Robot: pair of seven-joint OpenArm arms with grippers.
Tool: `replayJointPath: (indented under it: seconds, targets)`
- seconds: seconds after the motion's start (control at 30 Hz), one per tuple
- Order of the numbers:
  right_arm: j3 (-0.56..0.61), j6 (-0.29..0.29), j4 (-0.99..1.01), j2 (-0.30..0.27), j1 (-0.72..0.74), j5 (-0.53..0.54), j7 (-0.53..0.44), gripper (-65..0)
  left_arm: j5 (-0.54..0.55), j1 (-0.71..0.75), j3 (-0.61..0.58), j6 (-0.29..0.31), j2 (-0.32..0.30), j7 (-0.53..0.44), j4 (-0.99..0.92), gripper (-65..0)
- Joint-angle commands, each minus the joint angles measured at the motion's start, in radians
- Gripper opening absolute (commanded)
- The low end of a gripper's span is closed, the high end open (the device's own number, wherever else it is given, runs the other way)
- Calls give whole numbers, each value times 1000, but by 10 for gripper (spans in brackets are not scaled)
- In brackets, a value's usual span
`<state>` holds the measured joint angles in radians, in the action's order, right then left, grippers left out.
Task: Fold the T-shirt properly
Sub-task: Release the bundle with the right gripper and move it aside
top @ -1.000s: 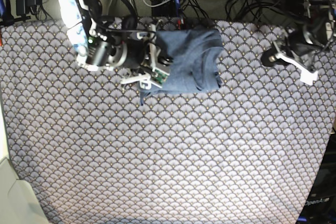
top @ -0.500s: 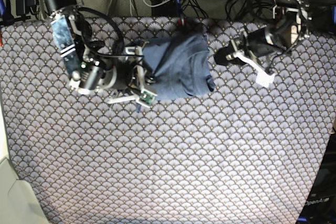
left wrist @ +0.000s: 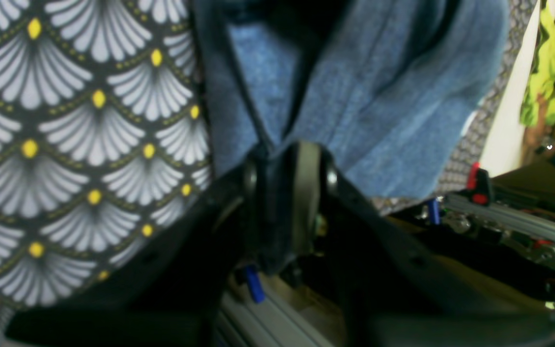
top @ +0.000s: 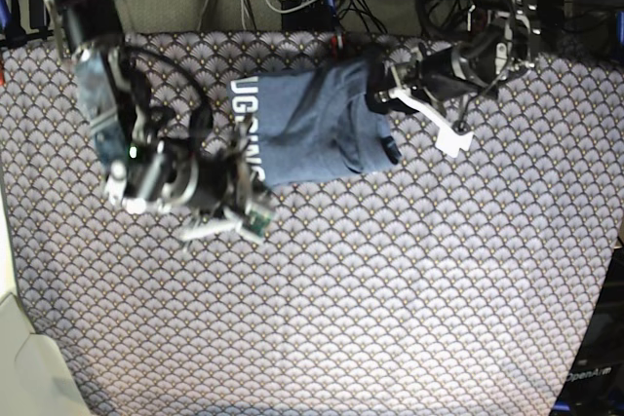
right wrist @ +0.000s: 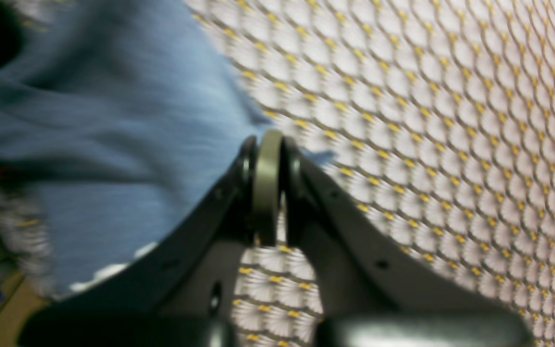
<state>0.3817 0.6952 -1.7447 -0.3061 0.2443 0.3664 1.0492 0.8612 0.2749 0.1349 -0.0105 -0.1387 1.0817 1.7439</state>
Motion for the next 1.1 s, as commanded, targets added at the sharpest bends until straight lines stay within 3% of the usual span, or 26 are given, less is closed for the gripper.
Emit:
replayJointPath:
  seconds: [0.0, 0.17, 0.3, 0.43, 0.63, 0.73, 1.07]
  targets:
    - [-5, 3, 30, -14, 51, 9, -20, -650, 17, -7, -1, 7, 7, -2, 15, -560]
    - [1, 3, 248, -18, 177, 9, -47, -650, 17, -7, 2, 7, 17, -4, 15, -560]
    - [13, 3, 383, -17, 221, 9, -146, -650, 17, -10, 6, 7, 15, -4, -23, -561]
    - [119, 3, 478, -17, 257, 9, -211, -650, 19, -22, 6, 7, 12, -4, -61, -561]
    - [242, 3, 549, -23, 264, 9, -284, -650, 19, -30, 6, 7, 14, -4, -60, -561]
    - [250, 3, 549, -31, 261, 9, -284, -650, 19, -36, 6, 7, 11, -4, -61, -561]
    - [225, 3, 546, -130, 264, 10, -284, -650, 23, -98, 7, 7, 6, 2, -63, -561]
